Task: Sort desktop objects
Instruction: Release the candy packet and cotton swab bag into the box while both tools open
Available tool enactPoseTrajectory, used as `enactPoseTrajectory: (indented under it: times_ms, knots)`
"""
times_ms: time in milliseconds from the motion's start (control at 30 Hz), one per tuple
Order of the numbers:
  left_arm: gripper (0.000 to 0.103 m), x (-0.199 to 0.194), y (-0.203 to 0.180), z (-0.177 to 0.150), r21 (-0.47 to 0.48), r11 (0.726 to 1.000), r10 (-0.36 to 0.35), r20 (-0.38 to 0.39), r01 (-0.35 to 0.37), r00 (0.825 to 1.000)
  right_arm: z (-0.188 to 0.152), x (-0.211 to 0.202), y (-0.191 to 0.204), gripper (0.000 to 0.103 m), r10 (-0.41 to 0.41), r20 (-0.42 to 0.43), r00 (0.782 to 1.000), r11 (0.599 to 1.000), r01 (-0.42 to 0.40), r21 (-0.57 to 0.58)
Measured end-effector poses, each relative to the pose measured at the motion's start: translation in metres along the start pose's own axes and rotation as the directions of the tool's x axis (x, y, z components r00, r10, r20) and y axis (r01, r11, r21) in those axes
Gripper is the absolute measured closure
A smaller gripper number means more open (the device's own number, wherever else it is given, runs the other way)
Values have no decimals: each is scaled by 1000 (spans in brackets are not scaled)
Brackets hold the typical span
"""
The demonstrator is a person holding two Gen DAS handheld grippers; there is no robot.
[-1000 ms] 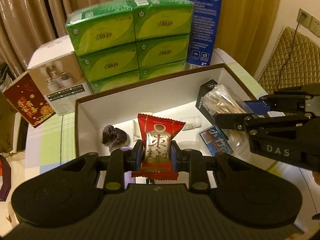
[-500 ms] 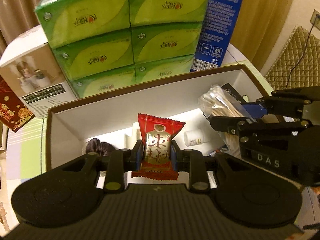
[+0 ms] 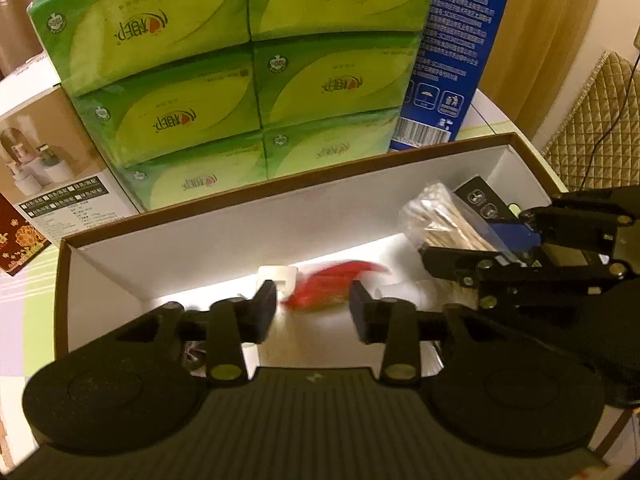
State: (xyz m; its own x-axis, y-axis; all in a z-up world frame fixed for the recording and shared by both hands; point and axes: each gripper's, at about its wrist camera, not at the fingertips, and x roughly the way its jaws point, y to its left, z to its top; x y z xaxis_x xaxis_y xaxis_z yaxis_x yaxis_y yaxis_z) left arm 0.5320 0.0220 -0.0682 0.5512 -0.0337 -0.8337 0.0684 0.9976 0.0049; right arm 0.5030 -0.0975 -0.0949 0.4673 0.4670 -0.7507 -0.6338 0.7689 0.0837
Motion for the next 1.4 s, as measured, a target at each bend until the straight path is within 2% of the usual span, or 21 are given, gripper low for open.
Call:
enactPoseTrajectory:
  times_ms: [67, 100, 467, 567, 767, 833, 867, 900, 967, 1067, 1200, 1400]
  knots:
    - [52, 0, 2, 0, 0, 1000, 11, 10, -11, 1000, 1, 1, -1, 80, 1, 0, 1000, 1000, -1, 5]
    - [50, -1, 3, 0, -1, 1000, 13, 12, -13, 1000, 0, 0, -2, 80, 2, 0, 1000, 1000, -2, 7]
    - [46, -12, 14, -3, 11, 998, 55, 16, -55, 998, 3, 3, 6, 80, 13, -3, 1000, 1000, -13, -2]
    - [42, -17, 19, -6, 1, 998, 65, 13, -66, 998, 3, 4, 10, 80, 21, -4, 1000, 1000, -21, -8]
    - [42, -24, 31, -13, -23, 996, 85, 11, -85, 996, 6, 5, 23, 79, 42, 11, 999, 999, -42, -30]
    - [42, -26, 34, -14, -30, 995, 94, 10, -93, 996, 6, 4, 29, 66, 45, 40, 998, 998, -43, -53]
    - [43, -28, 35, -16, -35, 995, 96, 9, -95, 995, 6, 3, 31, 43, 27, 58, 998, 998, -23, -59]
    - [42, -31, 36, -17, -41, 993, 107, 10, -106, 994, 5, -1, 32, 31, 6, 85, 996, 998, -1, -64]
    - [39, -35, 39, -20, -46, 994, 103, 13, -103, 995, 4, -7, 31, 30, 27, 116, 993, 998, -20, -66]
    - [38, -45, 41, -24, -58, 993, 106, 17, -104, 994, 2, -18, 27, 26, 40, 117, 992, 999, -35, -42]
    - [31, -63, 38, -32, -67, 991, 115, 36, -112, 993, -7, -39, 22, 5, 57, 132, 990, 998, -54, -20]
    - [20, -94, 29, -45, -82, 987, 141, 70, -135, 988, -25, -70, 21, 2, 27, 125, 992, 1000, -27, -6]
